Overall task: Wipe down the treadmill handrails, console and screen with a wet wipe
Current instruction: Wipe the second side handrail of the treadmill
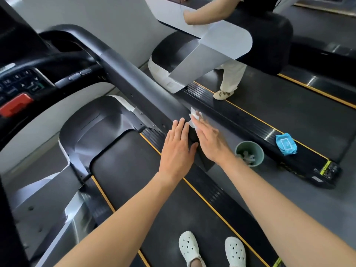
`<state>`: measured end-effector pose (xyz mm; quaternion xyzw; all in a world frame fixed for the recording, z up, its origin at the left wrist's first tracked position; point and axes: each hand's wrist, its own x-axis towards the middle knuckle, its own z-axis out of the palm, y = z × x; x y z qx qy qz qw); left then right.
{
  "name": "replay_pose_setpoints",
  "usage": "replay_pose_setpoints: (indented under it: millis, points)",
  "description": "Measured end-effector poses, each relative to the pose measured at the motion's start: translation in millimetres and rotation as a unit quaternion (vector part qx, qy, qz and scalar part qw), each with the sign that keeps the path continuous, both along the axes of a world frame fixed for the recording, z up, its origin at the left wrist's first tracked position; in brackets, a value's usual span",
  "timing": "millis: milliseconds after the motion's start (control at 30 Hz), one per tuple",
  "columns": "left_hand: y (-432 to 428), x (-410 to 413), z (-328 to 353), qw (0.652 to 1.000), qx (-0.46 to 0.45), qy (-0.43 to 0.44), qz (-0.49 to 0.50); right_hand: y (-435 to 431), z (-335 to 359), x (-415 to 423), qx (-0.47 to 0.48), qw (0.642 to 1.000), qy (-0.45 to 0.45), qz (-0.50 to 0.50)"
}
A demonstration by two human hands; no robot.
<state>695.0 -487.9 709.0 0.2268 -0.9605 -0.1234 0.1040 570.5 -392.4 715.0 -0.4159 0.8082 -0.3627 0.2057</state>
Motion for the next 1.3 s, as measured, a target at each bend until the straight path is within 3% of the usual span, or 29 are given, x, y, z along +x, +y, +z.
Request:
replay_pose_setpoints:
  millis: [200, 467, 633, 800, 1167, 1300]
  points:
    - [17, -9, -2, 0.998, 0.017, 0.005, 0.058, 49, -43, 11, -0.069, 0.997, 0.013, -0.018]
    - [18, -12, 3, 0.997, -0.001, -0.028, 0.066, 14, -8, -10, -0.047, 0.998, 0.043, 0.021]
    - [17, -11, -1, 0.998, -0.001, -0.022, 0.057, 48, -31, 6, -0.084, 0.994, 0.062, -0.037]
    - [14, -11, -9, 0.998, -0.020, -0.021, 0.051, 26, -18, -3, -0.057, 0.995, 0.070, -0.046]
    - [10, -6, -22, 0.998, -0.024, 0.043, 0.045, 23, -39, -2, -0.128, 0.989, 0.053, -0.042]
    - [15, -8, -26, 0.995, -0.029, 0.073, 0.058, -8, -23, -27, -0.119, 0.989, 0.079, 0.024]
